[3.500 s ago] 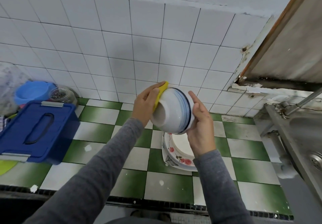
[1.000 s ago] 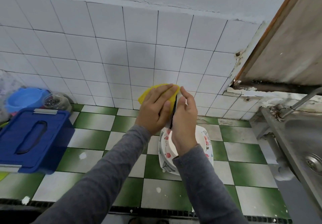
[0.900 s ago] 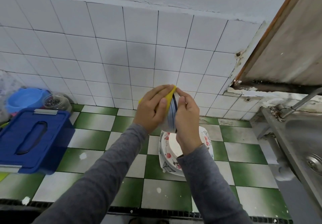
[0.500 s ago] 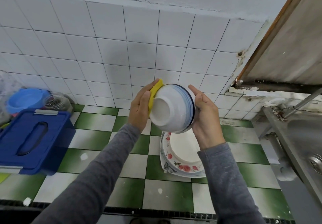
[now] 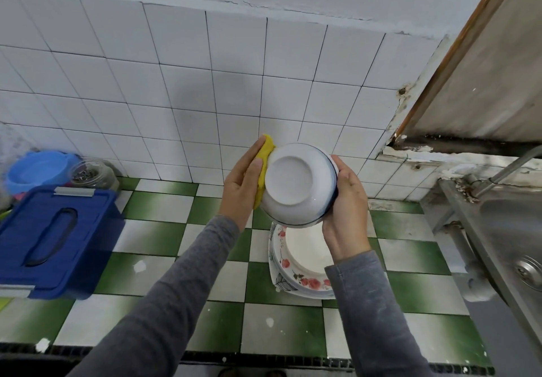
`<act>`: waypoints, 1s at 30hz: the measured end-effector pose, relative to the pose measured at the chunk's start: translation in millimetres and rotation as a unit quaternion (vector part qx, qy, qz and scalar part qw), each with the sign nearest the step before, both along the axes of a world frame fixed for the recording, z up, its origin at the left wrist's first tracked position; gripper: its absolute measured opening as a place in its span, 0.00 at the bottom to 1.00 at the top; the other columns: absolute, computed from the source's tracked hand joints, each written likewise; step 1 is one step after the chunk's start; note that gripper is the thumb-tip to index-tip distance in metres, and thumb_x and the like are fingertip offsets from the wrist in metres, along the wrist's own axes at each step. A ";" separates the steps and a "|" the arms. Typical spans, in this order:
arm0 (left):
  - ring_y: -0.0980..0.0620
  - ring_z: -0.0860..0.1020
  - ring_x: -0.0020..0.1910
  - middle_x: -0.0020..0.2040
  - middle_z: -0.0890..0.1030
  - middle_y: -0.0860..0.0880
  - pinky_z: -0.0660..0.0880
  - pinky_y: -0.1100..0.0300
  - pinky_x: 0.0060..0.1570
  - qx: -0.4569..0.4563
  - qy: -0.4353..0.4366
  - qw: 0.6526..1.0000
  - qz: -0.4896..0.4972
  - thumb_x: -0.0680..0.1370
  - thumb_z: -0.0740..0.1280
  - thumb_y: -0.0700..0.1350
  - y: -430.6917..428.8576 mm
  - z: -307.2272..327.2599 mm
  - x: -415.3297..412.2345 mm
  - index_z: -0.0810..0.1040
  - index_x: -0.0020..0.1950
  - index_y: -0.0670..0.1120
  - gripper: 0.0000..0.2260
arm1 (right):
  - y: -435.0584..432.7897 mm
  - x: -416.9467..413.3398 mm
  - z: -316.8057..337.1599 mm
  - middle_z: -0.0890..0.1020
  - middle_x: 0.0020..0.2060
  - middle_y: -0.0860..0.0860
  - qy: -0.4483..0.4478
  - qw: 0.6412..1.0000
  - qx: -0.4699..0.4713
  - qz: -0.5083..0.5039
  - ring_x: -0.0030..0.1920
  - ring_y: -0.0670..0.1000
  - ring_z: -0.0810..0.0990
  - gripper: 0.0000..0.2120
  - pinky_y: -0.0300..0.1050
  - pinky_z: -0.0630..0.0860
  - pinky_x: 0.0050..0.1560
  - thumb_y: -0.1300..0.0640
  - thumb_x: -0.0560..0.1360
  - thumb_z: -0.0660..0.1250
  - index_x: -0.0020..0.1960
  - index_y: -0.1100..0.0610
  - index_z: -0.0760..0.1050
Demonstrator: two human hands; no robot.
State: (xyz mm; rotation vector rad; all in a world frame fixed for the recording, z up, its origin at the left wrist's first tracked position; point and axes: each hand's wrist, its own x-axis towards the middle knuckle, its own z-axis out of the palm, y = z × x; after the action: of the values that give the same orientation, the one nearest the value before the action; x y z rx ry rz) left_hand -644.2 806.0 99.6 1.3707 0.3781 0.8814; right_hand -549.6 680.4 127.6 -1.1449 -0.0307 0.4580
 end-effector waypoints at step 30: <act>0.54 0.77 0.64 0.62 0.81 0.58 0.73 0.51 0.67 -0.063 0.103 0.980 -0.160 0.81 0.63 0.52 6.7 -10.5 -13.9 0.82 0.55 0.57 0.08 | -45.0 -23.2 -50.0 0.60 0.75 0.50 -0.510 0.802 -0.279 0.139 0.76 0.51 0.60 0.45 0.48 0.63 0.74 0.37 0.61 0.79 0.72 0.45 0.63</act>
State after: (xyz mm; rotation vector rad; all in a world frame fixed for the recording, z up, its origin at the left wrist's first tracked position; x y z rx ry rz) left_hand -658.1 812.7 89.1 1.3609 0.3518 0.4442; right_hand -572.8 635.3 77.5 -1.8778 -1.0858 0.0396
